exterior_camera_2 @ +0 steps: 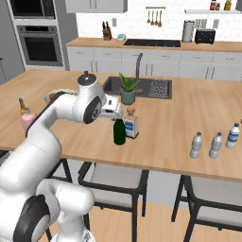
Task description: Move the plastic bottles in the middle to the plastics group, and the glass bottles in the middle to the glass group.
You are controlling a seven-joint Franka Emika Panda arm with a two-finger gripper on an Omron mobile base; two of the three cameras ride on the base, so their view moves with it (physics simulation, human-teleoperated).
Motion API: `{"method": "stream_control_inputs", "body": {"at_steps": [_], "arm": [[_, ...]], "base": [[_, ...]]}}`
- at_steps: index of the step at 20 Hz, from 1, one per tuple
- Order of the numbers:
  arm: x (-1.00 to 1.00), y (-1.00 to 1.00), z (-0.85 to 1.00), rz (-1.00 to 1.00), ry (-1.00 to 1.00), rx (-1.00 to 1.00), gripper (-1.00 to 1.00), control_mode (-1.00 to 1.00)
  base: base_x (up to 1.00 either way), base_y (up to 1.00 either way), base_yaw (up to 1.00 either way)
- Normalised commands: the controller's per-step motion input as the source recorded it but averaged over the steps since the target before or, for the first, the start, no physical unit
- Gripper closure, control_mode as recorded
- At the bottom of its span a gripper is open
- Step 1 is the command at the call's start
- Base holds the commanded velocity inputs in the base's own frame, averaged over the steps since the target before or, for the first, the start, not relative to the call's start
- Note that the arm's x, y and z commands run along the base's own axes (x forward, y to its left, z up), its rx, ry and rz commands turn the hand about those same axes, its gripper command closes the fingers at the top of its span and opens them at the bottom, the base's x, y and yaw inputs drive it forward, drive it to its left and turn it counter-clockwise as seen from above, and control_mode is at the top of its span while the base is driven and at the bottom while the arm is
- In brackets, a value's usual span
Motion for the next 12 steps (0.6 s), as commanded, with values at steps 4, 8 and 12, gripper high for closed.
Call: {"method": "stream_control_inputs", "body": {"at_steps": [4, 8, 12], "arm": [[0.58, 0.71, 0.0, -0.23, 0.0, -0.18, -1.0, -1.0], [0.26, 0.09, 0.0, -0.17, 0.0, -0.04, -1.0, -1.0], [0.02, -0.21, 0.07, -0.03, 0.02, 0.07, -1.0, -1.0]], "base": [[0.0, 0.0, 0.0], [0.0, 0.0, 0.0], [0.0, 0.0, 0.0]]}}
